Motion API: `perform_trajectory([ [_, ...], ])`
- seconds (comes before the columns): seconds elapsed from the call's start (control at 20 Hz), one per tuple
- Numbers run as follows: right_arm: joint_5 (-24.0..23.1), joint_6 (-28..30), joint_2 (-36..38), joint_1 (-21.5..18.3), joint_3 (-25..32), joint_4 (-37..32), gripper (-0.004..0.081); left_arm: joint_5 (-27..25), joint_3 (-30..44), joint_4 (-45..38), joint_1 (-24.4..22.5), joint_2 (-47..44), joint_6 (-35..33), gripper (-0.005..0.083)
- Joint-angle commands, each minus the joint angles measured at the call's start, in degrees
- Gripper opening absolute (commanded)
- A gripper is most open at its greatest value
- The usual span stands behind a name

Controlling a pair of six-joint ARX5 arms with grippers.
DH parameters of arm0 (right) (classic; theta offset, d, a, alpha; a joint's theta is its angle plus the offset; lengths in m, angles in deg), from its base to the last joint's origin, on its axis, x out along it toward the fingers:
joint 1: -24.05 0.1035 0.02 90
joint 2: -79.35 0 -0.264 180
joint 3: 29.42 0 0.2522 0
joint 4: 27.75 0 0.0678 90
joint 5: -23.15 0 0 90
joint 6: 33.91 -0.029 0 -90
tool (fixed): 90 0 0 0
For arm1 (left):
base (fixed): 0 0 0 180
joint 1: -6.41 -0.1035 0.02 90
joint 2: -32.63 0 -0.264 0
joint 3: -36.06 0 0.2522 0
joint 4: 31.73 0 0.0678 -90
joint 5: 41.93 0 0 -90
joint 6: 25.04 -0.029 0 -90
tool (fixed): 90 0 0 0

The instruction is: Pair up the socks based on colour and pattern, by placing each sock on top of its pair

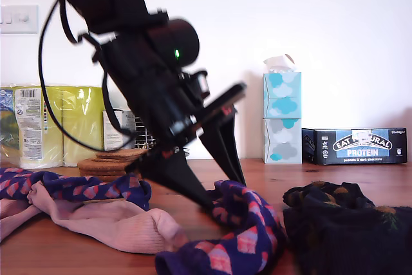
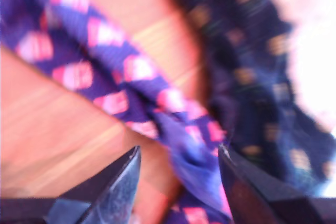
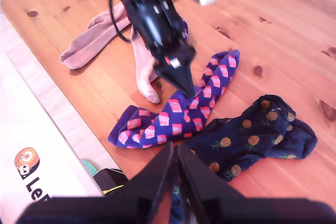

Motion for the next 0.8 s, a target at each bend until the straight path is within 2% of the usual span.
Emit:
perform_trajectory([
  [0.0, 0.4, 0.2, 0.0, 0.2, -0.5, -0.5, -0.0013, -0.6, 0.3, -2.6, 0.1, 1.0, 2.0, 0.0431],
  [0.2, 0.4, 0.2, 0.0, 0.2, -0.5, -0.5, -0.0013, -2.4, 0.2, -5.6, 0.1, 2.5, 4.5, 0.0429],
  [0.45, 0.4, 0.2, 0.0, 0.2, -0.5, -0.9, -0.0013, -1.9, 0.2, -3.8, 0.6, 5.7, 5.5, 0.0423],
  [0.5, 0.4, 0.2, 0.0, 0.2, -0.5, -0.9, -0.0013, -2.0, 0.2, -4.0, 0.8, 5.7, 5.4, 0.0393],
  [0.55, 0.4, 0.2, 0.0, 0.2, -0.5, -0.9, -0.0013, -2.1, 0.0, -4.3, 0.9, 5.7, 5.4, 0.0311],
  [0.65, 0.4, 0.2, 0.0, 0.2, -0.5, -0.9, -0.0013, -2.2, -1.1, -3.8, 0.9, 5.4, 4.0, 0.0041],
  [0.7, 0.4, 0.2, 0.0, 0.2, -0.5, -0.8, -0.0013, -2.4, -2.1, -3.3, 0.7, 5.3, 2.4, -0.0026],
  [0.75, 0.4, 0.2, 0.0, 0.2, -0.5, -0.7, -0.0013, -2.4, -3.4, -1.7, 0.5, 4.8, 1.5, -0.0019],
])
